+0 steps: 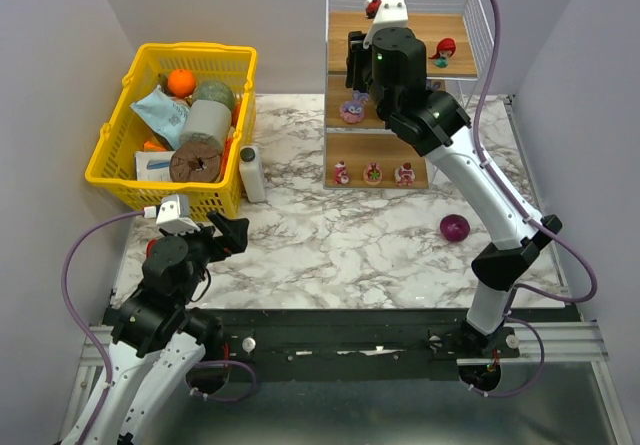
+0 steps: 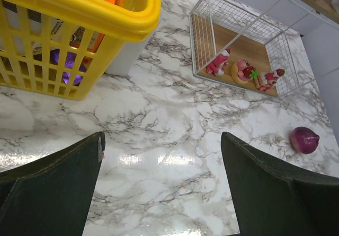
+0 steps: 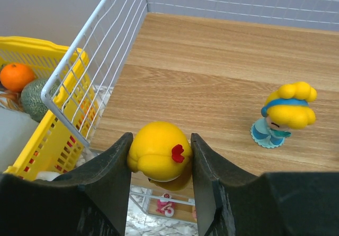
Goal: Place and organize the plastic toys onto the shelf
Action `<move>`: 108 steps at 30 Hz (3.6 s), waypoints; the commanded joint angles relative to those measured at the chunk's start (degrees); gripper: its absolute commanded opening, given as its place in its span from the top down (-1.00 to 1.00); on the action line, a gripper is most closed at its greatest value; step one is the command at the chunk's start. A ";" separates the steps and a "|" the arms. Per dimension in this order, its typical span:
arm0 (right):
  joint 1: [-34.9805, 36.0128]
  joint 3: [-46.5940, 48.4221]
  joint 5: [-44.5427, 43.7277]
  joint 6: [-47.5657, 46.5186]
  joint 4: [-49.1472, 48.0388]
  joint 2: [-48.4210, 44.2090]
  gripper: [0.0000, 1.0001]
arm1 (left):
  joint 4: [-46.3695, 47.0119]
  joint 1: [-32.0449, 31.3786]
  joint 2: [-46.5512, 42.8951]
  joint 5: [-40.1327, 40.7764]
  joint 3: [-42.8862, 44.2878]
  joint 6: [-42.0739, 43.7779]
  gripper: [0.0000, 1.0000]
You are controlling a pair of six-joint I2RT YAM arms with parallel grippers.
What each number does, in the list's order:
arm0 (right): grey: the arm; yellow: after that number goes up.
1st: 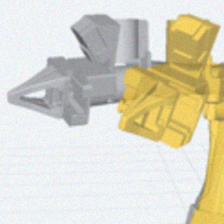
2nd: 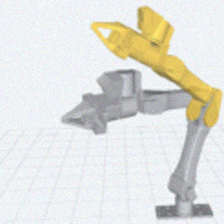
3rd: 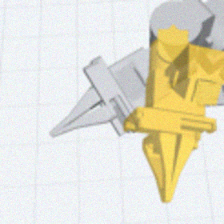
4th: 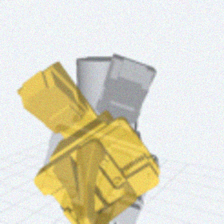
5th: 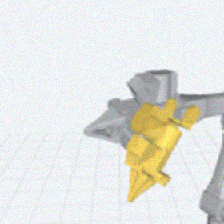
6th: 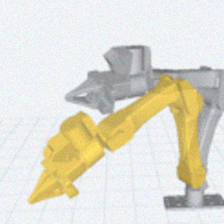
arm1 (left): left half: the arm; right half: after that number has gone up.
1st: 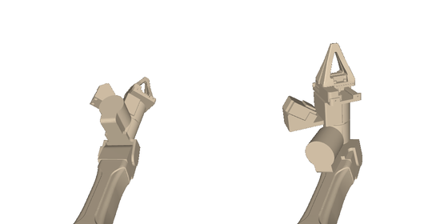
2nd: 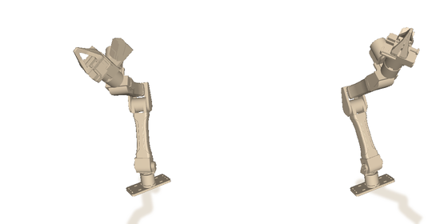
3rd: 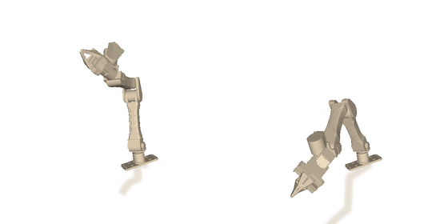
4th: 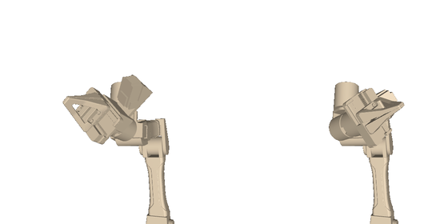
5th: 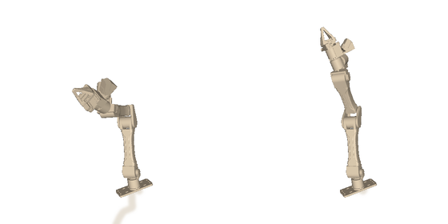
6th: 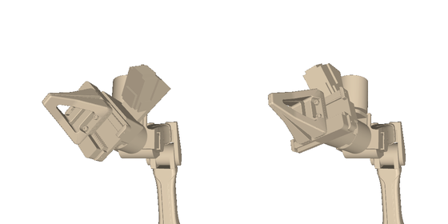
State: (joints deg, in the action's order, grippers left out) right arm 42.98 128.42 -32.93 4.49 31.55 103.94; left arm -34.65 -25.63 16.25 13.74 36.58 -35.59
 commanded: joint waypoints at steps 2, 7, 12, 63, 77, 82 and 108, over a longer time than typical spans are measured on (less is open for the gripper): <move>-0.97 2.62 2.08 -0.01 2.55 1.09 0.67 | 0.11 -0.04 0.18 -0.11 -0.10 0.26 -0.98; -1.41 2.80 2.69 -0.89 1.67 2.05 0.67 | 0.03 -0.04 0.01 -0.03 -0.10 0.26 -0.98; -1.85 1.84 2.69 -0.98 -0.52 2.76 0.63 | 0.03 -0.04 -0.08 -0.03 -0.19 0.26 -0.98; -2.46 2.71 1.46 -2.65 -4.13 4.61 -0.44 | -0.06 -0.04 0.10 0.15 -0.02 0.26 -0.98; -2.46 0.52 4.46 -1.94 -3.87 -0.67 -0.56 | -0.06 -0.04 0.18 0.33 -0.02 0.00 -0.98; -2.46 -1.06 5.06 -1.42 -2.64 -2.95 -0.57 | -0.33 -0.04 0.97 0.33 0.16 -0.26 -0.98; -2.46 -76.11 6.48 20.02 0.61 -69.90 -1.00 | 0.11 -0.12 5.19 -4.86 3.24 0.43 -0.98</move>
State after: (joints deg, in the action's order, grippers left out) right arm 40.75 57.10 -22.90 19.33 29.76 40.84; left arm -35.88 -25.63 20.97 11.70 37.34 -36.03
